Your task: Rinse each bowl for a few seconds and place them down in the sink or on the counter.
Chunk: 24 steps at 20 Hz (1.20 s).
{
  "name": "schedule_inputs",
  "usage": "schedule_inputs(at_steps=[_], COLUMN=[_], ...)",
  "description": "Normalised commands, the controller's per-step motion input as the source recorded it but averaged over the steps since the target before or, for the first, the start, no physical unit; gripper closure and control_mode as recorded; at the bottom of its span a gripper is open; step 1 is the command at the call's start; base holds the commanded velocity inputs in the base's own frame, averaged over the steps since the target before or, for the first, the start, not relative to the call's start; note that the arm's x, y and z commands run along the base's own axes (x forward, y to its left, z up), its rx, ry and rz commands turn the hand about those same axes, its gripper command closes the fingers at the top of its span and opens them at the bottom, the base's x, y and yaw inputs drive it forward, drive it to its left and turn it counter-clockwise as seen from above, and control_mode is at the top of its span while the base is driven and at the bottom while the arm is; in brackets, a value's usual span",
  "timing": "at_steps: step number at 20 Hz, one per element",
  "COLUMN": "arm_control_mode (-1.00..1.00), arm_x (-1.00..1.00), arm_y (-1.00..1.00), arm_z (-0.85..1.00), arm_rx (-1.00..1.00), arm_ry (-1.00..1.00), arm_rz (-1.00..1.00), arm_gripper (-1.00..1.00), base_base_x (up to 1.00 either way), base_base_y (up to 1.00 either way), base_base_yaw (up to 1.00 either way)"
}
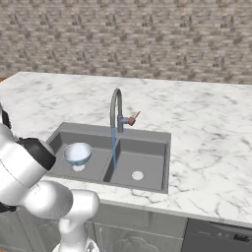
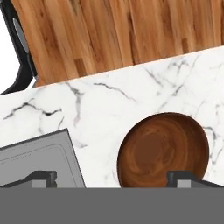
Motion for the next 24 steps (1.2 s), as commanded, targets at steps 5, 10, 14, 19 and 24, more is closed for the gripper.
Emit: schedule_inputs(at_steps=[5, 10, 14, 19, 24], arm_control_mode=[-1.0, -1.0, -1.0, -1.0, -1.0], arm_x=[0.04, 0.13, 0.19, 0.07, 0.0], arm_y=[0.0, 0.01, 0.01, 0.08, 0.08], arm_z=[-0.13, -0.17, -0.24, -0.25, -0.21], arm_rx=[0.0, 0.0, 0.01, 0.0, 0.0], arm_ry=[-0.16, -0.06, 0.03, 0.01, -0.02], arm_rz=[0.03, 0.0, 0.0, 0.01, 0.01], arm_gripper=[-1.0, -1.0, -1.0, -1.0, -1.0], base_base_x=[0.0, 0.0, 0.0, 0.0, 0.0], base_base_y=[0.0, 0.0, 0.0, 0.0, 0.0], base_base_yaw=[0.0, 0.0, 0.0, 0.0, 0.0])
